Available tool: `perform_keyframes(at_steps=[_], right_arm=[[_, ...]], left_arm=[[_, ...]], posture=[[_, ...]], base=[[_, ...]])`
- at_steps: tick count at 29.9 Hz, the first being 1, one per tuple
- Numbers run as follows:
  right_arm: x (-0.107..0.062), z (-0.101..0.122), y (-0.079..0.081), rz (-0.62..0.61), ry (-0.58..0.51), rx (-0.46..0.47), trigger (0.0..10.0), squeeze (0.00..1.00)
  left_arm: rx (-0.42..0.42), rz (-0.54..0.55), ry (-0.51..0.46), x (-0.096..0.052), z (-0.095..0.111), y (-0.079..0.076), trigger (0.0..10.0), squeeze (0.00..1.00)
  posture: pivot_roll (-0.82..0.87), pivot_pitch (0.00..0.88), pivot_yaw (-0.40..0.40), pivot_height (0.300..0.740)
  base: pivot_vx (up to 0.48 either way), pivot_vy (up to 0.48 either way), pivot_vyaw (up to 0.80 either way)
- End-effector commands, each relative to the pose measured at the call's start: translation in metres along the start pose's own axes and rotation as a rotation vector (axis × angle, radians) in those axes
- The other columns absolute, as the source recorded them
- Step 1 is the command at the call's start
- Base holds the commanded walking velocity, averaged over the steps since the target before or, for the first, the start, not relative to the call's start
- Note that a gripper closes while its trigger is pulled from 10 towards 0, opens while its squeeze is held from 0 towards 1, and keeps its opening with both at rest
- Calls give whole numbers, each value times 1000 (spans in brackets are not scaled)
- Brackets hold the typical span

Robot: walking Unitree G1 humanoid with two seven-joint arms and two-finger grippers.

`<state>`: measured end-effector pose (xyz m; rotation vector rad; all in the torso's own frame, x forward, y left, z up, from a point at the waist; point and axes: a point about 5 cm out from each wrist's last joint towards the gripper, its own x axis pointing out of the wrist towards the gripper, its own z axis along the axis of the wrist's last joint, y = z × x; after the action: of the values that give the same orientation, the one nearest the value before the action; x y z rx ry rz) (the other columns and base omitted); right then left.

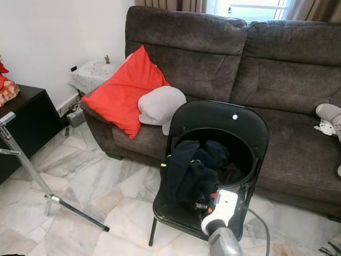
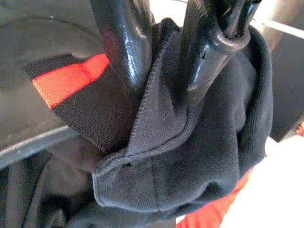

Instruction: Hang hanger

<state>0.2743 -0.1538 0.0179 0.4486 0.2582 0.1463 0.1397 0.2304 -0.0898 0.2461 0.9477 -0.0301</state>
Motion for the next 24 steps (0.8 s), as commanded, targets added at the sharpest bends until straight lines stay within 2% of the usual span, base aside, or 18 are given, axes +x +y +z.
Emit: perform_keyframes(at_steps=[1,8,9,10,11,12,24], right_arm=[[1,0,1,7,-6,6,10000,0],[3,-4,3,23,18,-4,10000,0],[3,-4,4,35,17,-1,6588,0],[3,-4,4,35,17,-1,6588,0],[3,-5,5,43,17,1,4902,0],[3,-5,5,46,20,-5,0,0],[4,-2,7,57,0,-5,0,0]], left_arm=[[14,14,34,-2,-8,5,10000,0],[15,14,34,-2,-8,5,10000,0],[15,13,33,-2,-8,5,10000,0],[15,13,33,-2,-8,5,10000,0],[14,12,33,-2,-8,5,10000,0],[14,12,34,-3,-8,5,10000,0],[14,13,37,-3,-10,6,10000,0]], posture=[[105,7,47,740],[105,7,48,740],[105,7,48,740],[105,7,48,740],[106,7,47,740],[106,8,48,740],[103,9,47,740]], base=[[0,0,0],[0,0,0],[0,0,0],[0,0,0],[0,0,0],[0,0,0],[0,0,0]])
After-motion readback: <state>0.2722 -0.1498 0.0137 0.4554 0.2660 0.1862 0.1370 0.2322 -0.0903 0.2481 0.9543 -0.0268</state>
